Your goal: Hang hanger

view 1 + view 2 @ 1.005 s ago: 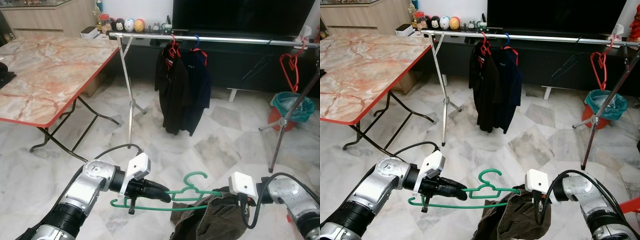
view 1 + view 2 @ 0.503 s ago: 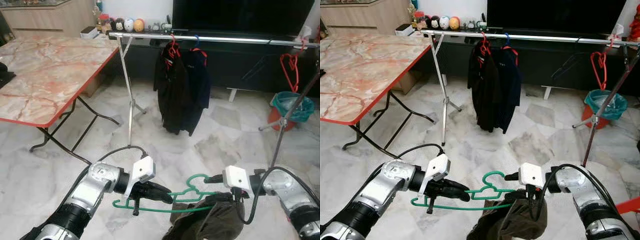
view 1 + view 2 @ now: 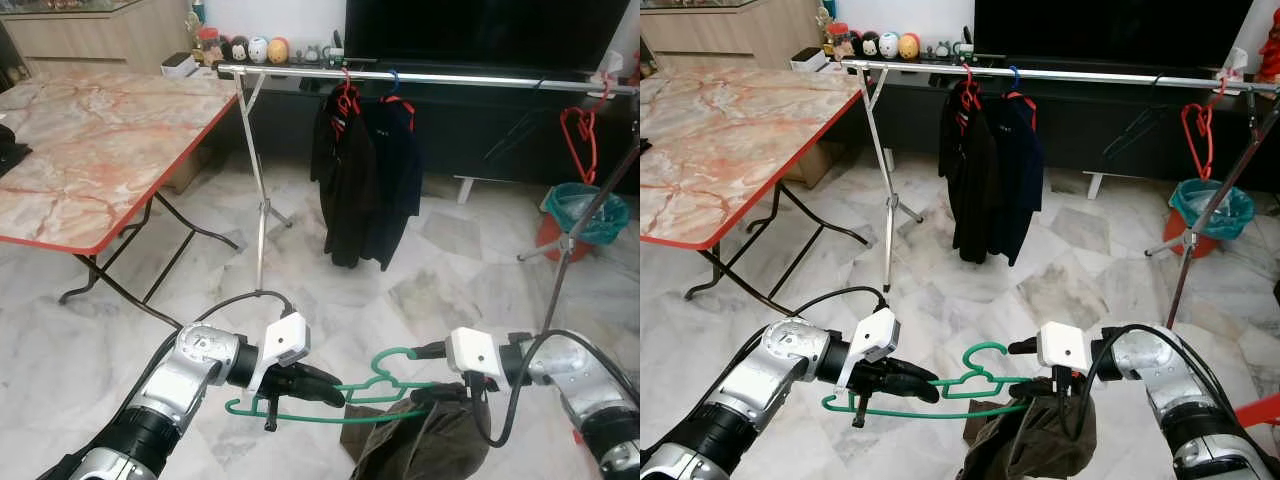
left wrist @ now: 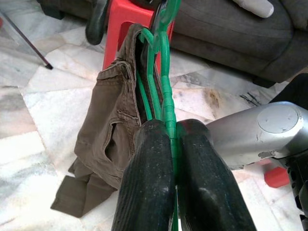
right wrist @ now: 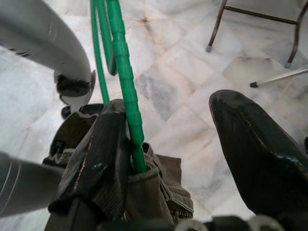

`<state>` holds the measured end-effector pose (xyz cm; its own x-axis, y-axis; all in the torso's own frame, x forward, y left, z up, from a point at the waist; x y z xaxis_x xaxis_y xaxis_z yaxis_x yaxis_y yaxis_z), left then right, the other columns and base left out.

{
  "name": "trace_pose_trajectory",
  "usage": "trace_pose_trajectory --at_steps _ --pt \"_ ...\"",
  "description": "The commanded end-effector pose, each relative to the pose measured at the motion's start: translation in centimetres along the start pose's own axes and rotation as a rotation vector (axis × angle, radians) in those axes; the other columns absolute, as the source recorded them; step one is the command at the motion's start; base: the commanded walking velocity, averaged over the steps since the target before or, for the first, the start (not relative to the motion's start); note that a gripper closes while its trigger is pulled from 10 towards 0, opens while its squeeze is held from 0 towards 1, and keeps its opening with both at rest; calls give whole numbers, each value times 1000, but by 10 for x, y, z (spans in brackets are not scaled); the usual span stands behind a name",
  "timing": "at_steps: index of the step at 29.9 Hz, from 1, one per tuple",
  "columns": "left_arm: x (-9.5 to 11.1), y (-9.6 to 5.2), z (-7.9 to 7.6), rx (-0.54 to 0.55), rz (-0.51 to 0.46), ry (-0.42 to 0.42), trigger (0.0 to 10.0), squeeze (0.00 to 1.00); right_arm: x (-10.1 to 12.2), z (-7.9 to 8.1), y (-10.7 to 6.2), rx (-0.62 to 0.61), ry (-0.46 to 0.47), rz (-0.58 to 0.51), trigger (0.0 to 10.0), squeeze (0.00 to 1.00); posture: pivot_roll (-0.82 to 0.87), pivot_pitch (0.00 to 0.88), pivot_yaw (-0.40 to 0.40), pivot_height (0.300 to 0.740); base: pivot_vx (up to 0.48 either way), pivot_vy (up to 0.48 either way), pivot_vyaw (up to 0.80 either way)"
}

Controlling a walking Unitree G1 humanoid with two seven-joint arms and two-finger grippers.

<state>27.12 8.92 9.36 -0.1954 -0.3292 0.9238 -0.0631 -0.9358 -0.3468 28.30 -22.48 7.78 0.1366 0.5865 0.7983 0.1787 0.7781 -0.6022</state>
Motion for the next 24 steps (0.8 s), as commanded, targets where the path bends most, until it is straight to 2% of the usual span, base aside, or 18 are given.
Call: trace_pose_trajectory --at_steps 1,5,9,14,17,20,24 --pt "0 -1 0 -32 7 7 10000 0 5 -8 -23 -50 -14 7 10000 0 70 0 -11 740 0 0 0" --pt "-1 -1 -2 -42 4 0 10000 0 4 -10 -32 -61 7 8 10000 0 67 0 -10 740 0 0 0" --pt "-1 -1 -2 -45 2 -2 10000 0 1 -6 -33 -27 29 15 10000 0 67 0 -10 740 0 0 0" --pt "-1 -2 -2 -47 3 -4 10000 0 5 -3 -35 10 78 -50 10000 0 68 0 -7 740 0 0 0" --pt "-1 -2 -3 -49 4 -5 10000 0 3 -1 -36 31 89 -34 10000 0 68 0 -7 740 0 0 0" --pt "-2 -2 -3 -49 4 -7 10000 0 -13 12 -42 107 115 71 10000 0 69 0 -8 740 0 0 0" --pt "-3 -3 -3 -49 5 -8 10000 0 -24 21 -46 143 130 151 10000 0 69 0 -8 740 0 0 0"
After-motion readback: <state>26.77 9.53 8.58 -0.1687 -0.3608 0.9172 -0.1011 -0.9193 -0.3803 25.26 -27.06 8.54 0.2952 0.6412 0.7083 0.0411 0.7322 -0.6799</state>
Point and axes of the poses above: a point about 5 cm out from each wrist's last joint towards the gripper, its own y axis pointing out of the wrist towards the gripper, its own x axis along the axis of the wrist's last joint, z = x × y, the point moved 1 cm from there along y, pointing out of the wrist towards the gripper, and after that the axes turned 13 degrees about y, right-handed, at the moved point
